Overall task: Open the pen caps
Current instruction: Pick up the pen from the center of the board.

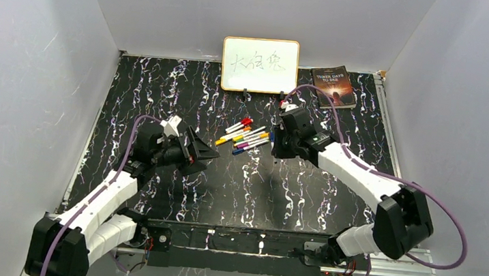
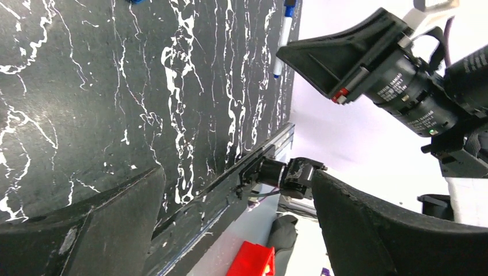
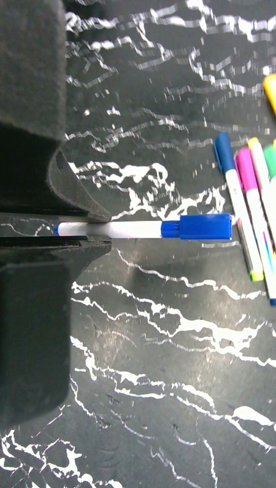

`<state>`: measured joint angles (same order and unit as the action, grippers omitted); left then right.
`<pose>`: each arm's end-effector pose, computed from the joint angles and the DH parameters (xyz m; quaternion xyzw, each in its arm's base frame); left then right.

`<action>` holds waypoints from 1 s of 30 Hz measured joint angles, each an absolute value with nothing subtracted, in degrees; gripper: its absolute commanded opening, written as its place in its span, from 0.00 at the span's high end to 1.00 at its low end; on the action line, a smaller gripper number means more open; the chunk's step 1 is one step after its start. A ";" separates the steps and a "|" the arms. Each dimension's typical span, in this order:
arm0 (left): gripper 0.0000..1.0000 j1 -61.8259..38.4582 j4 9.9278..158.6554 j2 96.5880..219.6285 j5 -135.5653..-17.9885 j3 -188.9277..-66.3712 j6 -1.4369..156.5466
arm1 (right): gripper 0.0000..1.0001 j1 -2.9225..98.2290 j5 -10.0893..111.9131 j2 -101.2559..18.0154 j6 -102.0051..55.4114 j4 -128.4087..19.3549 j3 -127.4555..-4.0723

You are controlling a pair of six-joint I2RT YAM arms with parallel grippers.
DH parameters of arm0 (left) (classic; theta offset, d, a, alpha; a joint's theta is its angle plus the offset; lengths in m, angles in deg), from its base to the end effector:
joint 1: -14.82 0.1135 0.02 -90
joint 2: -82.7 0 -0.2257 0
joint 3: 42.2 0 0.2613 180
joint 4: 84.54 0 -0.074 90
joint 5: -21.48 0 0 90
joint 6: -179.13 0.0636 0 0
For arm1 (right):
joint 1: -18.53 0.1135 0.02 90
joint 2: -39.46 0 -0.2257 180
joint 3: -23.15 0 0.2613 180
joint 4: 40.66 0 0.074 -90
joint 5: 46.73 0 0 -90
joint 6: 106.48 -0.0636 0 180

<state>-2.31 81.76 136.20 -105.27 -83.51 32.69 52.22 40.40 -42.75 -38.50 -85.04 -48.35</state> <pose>0.2311 -0.1111 0.1852 -0.1130 0.8137 -0.5156 0.2434 0.2721 0.1775 0.1758 -0.0895 0.9495 0.1190 0.2763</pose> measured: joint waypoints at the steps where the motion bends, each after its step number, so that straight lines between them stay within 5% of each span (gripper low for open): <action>1: 0.02 -2.31 83.60 136.22 -105.55 -82.62 31.36 | 1.00 52.22 41.84 -41.57 -38.31 -85.20 -48.32; 17: 0.02 -4.10 103.49 140.70 -106.12 -80.58 18.88 | 1.00 55.83 60.66 -35.08 -43.40 -79.30 -47.06; 30: 0.02 -7.82 102.55 142.45 -99.04 -80.60 17.56 | 1.00 71.52 50.95 -41.57 -47.55 -80.70 -53.44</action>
